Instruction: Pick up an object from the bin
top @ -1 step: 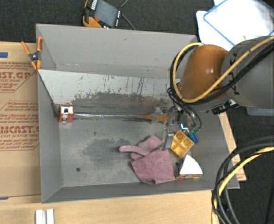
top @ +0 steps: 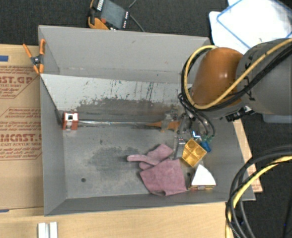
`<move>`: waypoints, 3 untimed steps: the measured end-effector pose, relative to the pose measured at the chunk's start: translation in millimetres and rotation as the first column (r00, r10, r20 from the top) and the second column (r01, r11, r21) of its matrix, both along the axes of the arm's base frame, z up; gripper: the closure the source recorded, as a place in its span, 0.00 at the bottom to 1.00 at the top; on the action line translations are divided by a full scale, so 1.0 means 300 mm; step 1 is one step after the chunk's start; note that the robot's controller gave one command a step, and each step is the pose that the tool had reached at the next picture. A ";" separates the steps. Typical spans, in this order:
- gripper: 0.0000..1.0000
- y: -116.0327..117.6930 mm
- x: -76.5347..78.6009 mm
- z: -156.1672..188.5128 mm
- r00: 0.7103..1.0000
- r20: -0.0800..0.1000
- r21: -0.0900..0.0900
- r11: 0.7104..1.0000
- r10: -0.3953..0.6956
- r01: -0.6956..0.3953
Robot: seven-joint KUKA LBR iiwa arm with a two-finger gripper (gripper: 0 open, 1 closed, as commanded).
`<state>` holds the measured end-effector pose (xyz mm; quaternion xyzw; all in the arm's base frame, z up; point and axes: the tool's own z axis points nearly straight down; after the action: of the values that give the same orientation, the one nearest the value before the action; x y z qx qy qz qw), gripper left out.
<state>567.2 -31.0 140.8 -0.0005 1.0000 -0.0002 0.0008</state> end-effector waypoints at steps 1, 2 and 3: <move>0.00 -0.046 -0.254 -0.211 0.924 0.005 -0.001 0.924 0.383 -0.383; 1.00 -0.053 -0.089 -0.232 0.926 0.009 -0.003 0.926 0.377 -0.377; 1.00 -0.054 -0.089 -0.232 0.926 0.009 -0.003 0.926 0.377 -0.377</move>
Offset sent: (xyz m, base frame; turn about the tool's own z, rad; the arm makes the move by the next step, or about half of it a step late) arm -0.0283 -0.0175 -0.0708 -0.3868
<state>540.5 -47.1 71.3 -0.1925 0.9813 -0.0007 0.0054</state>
